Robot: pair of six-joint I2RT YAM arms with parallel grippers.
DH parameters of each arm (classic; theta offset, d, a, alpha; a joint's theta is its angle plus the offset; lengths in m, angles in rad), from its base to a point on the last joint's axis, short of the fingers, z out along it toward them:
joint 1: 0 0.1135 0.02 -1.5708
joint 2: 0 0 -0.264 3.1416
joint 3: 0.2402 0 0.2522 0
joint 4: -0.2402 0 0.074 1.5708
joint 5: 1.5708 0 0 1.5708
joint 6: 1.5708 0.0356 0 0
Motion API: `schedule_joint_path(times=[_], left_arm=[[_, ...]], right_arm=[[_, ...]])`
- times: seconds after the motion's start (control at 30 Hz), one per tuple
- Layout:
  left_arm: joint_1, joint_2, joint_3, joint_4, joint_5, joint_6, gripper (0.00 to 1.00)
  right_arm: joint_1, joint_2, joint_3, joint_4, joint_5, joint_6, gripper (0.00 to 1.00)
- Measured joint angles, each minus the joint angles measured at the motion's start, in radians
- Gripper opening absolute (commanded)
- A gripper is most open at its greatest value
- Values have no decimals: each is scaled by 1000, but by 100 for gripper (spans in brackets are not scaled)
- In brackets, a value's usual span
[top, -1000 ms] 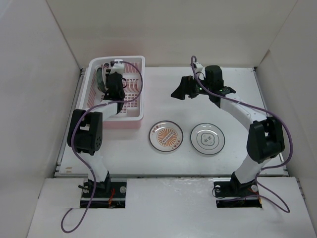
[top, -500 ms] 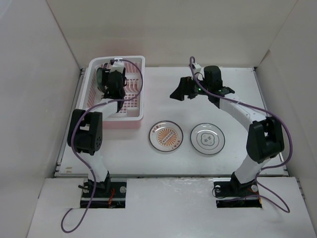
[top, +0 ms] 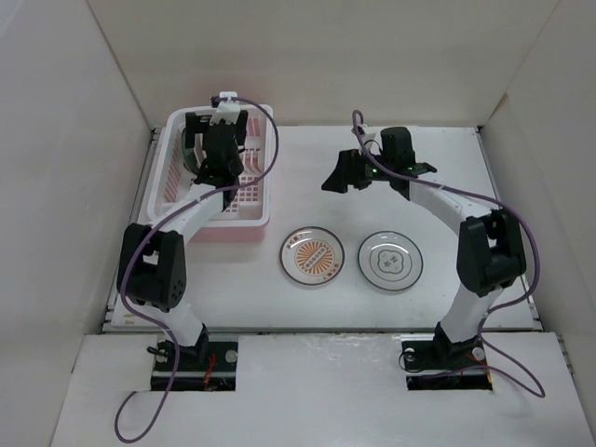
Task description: Load the plates into the dish rack
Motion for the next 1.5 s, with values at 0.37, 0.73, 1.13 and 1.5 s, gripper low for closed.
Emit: schedule_joint_path(times=[0.37, 0.73, 1.13, 1.5], left_arm=[[-185, -163, 381, -483, 183, -145, 100], [-212, -375, 410, -592, 447, -307, 100], [-225, -354, 409, -684, 440, -301, 100], [-226, -353, 409, -687, 420, -297, 100]], right_arm=[[-56, 283, 193, -372, 8, -322, 98], [24, 336, 175, -444, -65, -394, 85], [87, 335, 127, -418, -127, -389, 70], [101, 378, 119, -416, -184, -367, 44]])
